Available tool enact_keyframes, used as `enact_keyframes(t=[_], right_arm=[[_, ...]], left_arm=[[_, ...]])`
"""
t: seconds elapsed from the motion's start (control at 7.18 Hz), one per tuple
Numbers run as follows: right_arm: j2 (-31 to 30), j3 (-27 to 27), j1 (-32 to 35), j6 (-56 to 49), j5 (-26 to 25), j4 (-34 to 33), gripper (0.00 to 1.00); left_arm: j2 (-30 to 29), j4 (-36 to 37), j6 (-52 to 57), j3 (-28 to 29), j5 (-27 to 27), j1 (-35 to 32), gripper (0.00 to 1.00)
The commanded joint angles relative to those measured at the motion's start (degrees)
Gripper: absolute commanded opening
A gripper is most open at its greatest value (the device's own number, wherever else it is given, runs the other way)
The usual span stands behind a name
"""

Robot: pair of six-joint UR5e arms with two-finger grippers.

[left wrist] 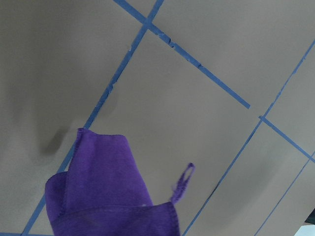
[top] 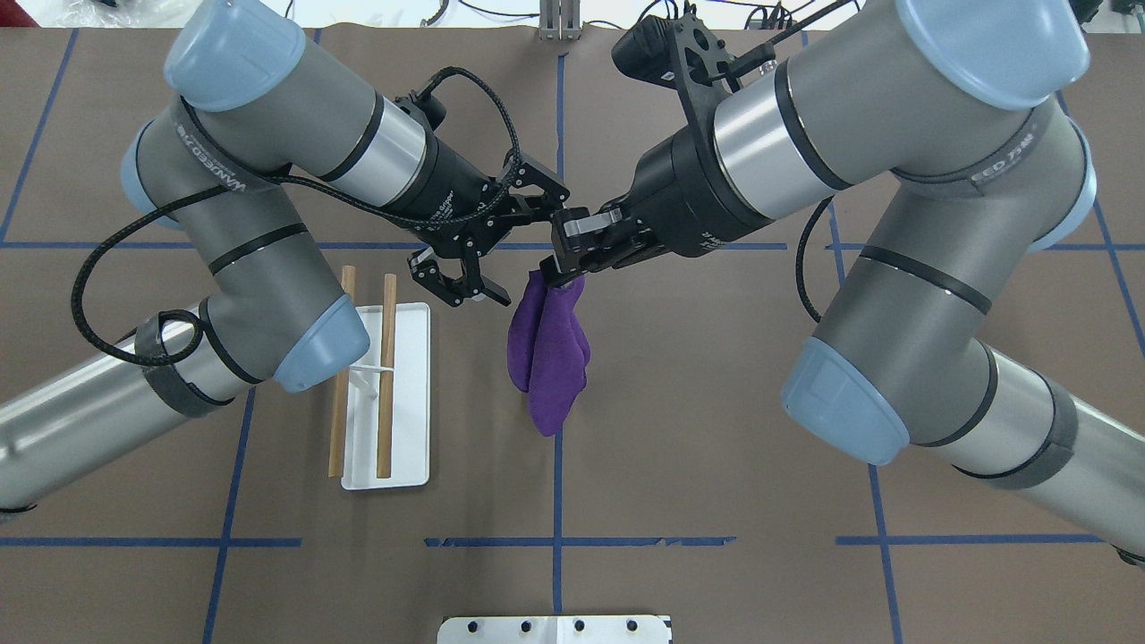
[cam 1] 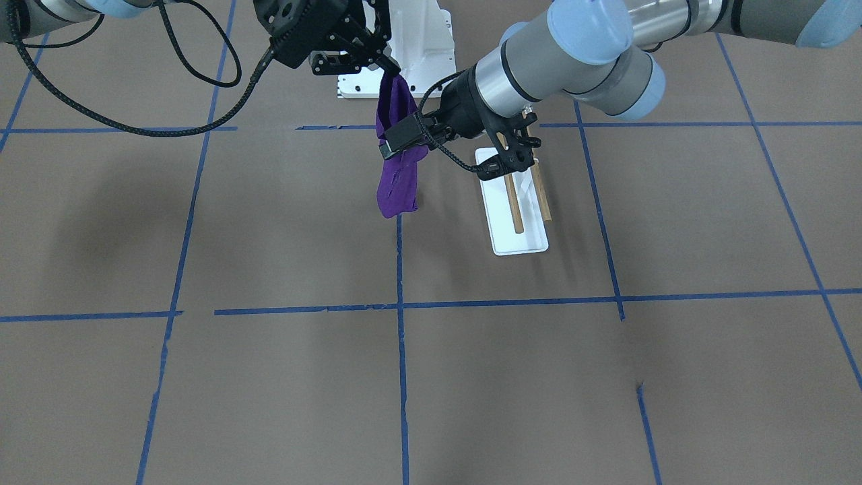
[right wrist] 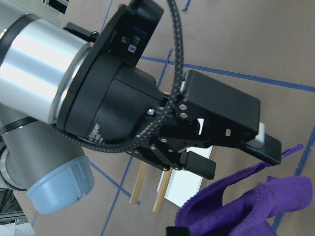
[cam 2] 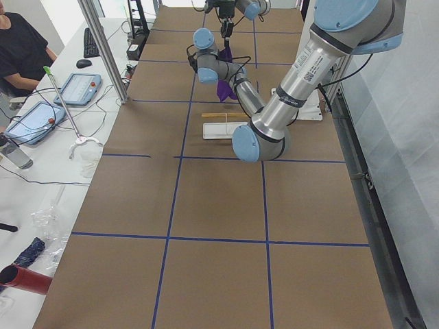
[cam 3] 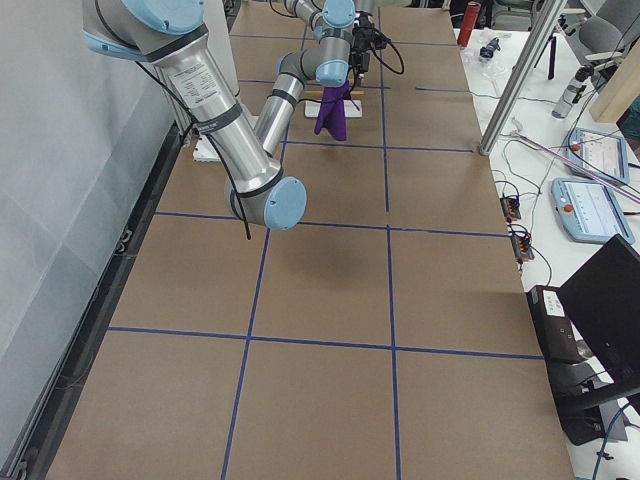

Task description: Hang towel on rack

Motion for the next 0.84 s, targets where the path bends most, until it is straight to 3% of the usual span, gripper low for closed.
enact_keyframes(t=[0.0, 0.28, 0.42, 0.7], right_arm=[[0.1, -0.1, 0.0, -2.9, 0.1, 0.0, 0.0], [-0.1, 0.1, 0.1, -3.2, 0.2, 0.0, 0.0], [-0.1, 0.2, 0.1, -3.2, 0.3, 0.0, 0.0], [-0.3, 0.2, 0.1, -3.2, 0.5, 0.0, 0.0]], left_arm=[[0.0, 0.0, 0.1, 0.0, 3.5, 1.7, 0.88], [0.8, 0.1, 0.1, -0.7, 3.5, 1.7, 0.13], [0.9, 0.1, 0.1, -0.8, 3.6, 1.7, 0.0], [1.7, 0.1, 0.1, -1.1, 3.6, 1.7, 0.0]])
